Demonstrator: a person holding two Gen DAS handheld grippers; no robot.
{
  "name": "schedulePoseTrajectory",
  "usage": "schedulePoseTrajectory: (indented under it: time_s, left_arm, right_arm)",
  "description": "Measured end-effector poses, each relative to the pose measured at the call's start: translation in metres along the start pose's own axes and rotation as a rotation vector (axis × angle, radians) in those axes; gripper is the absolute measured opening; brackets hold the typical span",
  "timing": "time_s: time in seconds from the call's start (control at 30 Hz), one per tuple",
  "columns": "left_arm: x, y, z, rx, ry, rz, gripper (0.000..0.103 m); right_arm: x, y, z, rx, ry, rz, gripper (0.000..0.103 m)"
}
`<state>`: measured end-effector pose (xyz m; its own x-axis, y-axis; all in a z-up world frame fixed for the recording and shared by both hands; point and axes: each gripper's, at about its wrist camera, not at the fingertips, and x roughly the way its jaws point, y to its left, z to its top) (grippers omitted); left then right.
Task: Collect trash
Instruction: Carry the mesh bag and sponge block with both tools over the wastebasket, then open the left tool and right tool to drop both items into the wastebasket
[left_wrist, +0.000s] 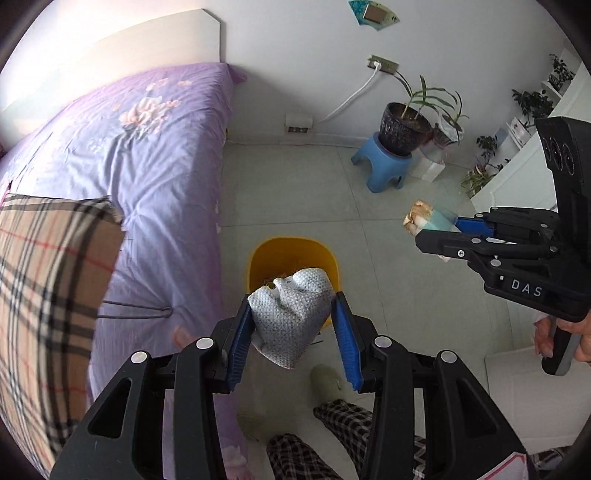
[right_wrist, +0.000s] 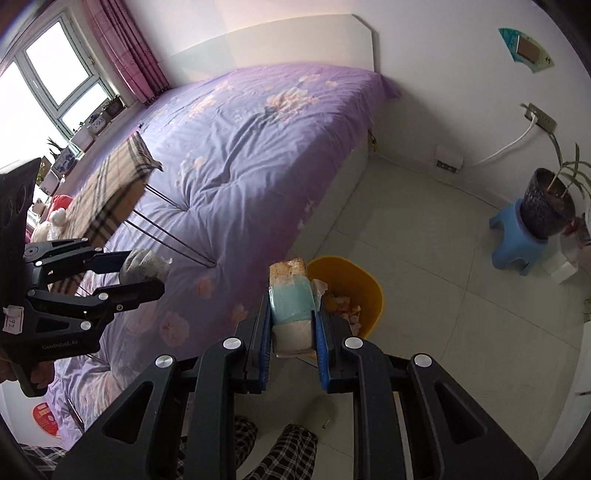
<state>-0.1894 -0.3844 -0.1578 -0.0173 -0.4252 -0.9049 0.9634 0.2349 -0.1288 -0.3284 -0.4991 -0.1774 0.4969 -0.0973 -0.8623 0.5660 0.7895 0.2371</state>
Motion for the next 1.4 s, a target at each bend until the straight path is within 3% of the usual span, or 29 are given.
schedulePoseTrajectory:
  time_s: [0.3,0.67,0.97,1.1,1.4]
  left_arm:
    - [0.111,-0.009,0.022,0.037,0.156,0.002,0.042]
    - [0.194,-0.006,0.020,0.028,0.294,0.041,0.042]
    - [0.216,-0.007,0.015,0.038,0.341,0.052,0.046]
    - [0.213,-0.010,0.017,0.044,0.324,0.059,0.066]
    - [0.201,-0.013,0.025,0.049,0.297,0.055,0.066]
  right_arm:
    - [0.095,-0.058,-0.013,0.005,0.182,0.015,0.022]
    - [0.182,-0.079,-0.007,0.007,0.296,0.031,0.022]
    - [0.215,-0.096,-0.008,0.078,0.329,0.070,0.025]
    - [0.212,-0.103,-0.010,0.118,0.307,0.063,0.045]
    - [0.193,-0.106,-0.009,0.150,0.275,0.039,0.045]
